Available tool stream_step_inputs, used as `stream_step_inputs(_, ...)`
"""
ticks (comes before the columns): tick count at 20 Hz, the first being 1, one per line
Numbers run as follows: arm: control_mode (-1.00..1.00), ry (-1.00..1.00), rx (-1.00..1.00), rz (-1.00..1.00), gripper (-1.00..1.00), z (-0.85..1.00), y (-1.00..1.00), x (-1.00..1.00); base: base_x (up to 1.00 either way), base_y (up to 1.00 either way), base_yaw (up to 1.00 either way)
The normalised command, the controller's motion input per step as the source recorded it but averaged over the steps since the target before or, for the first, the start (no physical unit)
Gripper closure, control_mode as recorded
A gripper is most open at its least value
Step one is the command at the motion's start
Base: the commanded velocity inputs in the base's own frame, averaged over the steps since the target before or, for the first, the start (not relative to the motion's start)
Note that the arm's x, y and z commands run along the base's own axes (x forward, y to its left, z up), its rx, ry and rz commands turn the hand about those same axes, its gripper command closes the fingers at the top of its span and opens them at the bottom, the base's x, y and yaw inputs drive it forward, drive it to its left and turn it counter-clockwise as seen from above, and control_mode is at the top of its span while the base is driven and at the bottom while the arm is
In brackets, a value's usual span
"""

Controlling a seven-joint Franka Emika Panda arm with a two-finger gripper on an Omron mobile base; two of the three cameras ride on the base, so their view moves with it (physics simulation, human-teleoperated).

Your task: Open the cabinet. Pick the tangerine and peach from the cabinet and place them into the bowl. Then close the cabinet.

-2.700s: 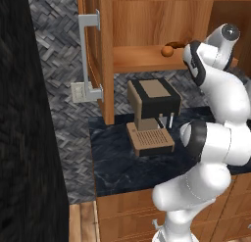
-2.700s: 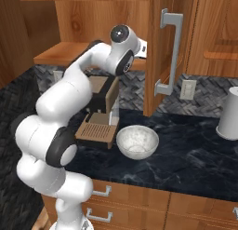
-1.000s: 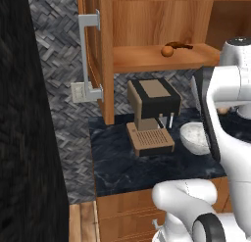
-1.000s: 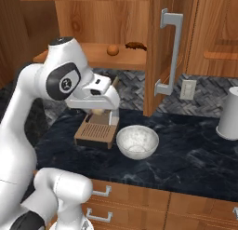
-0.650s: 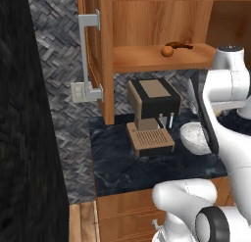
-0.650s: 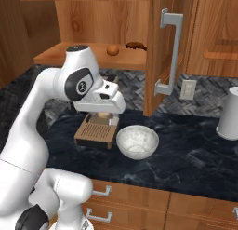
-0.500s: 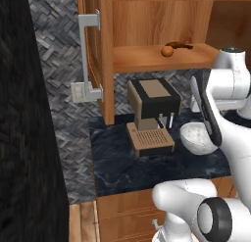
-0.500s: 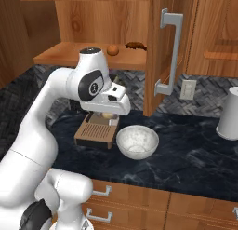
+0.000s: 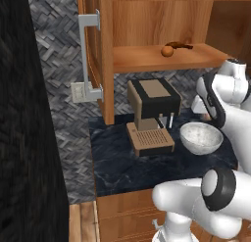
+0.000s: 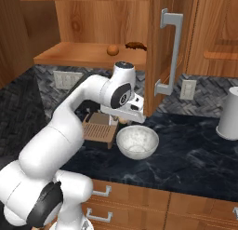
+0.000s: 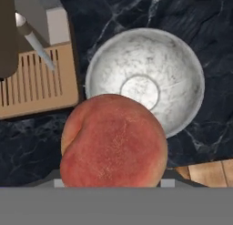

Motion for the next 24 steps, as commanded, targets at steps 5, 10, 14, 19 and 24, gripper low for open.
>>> stream_step_inputs(5,-1.0,0.07,-0.01,0.0,1.0,-0.5,0.0,0.26,0.0,0.0,0.0)
stream_step_inputs(10,-1.0,0.02,0.0,0.0,1.0,-0.39,-0.07,0.23,0.0,0.0,0.0)
stream_step_inputs(14,-1.0,0.0,0.0,0.0,1.0,-0.24,-0.3,0.32,0.0,0.0,0.0)
stream_step_inputs(19,-1.0,0.0,0.0,0.0,1.0,-0.35,-0.29,0.57,0.0,0.0,0.0)
stream_step_inputs(24,-1.0,0.0,0.0,0.01,1.0,-0.63,-0.19,0.57,0.0,0.0,0.0)
